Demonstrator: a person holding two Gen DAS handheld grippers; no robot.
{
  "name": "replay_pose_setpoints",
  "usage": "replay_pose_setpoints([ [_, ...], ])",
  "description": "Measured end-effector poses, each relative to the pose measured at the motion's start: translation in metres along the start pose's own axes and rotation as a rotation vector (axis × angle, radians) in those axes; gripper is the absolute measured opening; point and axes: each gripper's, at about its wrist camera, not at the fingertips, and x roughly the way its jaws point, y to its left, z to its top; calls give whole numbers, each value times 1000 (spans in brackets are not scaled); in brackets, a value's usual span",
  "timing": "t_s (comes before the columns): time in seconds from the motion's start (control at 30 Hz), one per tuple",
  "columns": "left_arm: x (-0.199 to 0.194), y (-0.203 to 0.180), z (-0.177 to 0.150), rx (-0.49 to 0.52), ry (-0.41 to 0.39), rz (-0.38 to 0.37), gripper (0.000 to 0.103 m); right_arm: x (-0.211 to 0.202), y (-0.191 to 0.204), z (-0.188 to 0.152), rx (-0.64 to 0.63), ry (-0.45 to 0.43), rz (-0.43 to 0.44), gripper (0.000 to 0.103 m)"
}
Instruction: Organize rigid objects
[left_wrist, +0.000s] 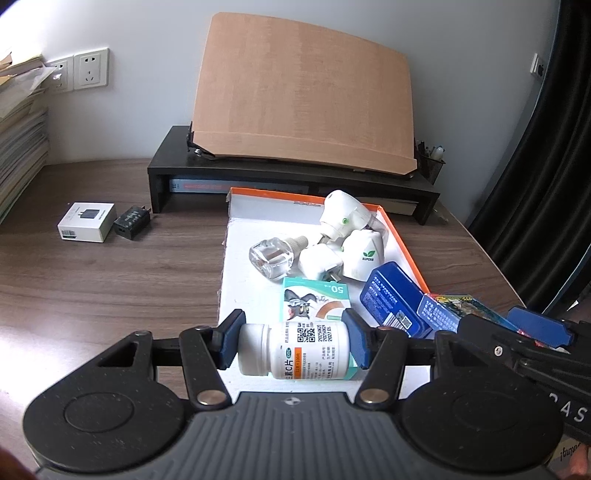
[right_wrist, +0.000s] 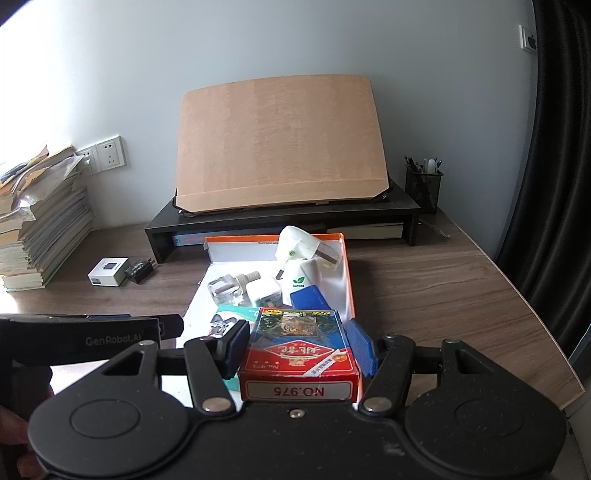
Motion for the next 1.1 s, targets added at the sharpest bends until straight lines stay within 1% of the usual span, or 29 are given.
replay_pose_setpoints([
  [0.6,-3,7,-2,2,3,-23,58,-2,15,-1,-3,0,-16,71],
  [1.1,-2,14,-1,-4,7,-21,58,6,24,0,-5,13,-13,71],
])
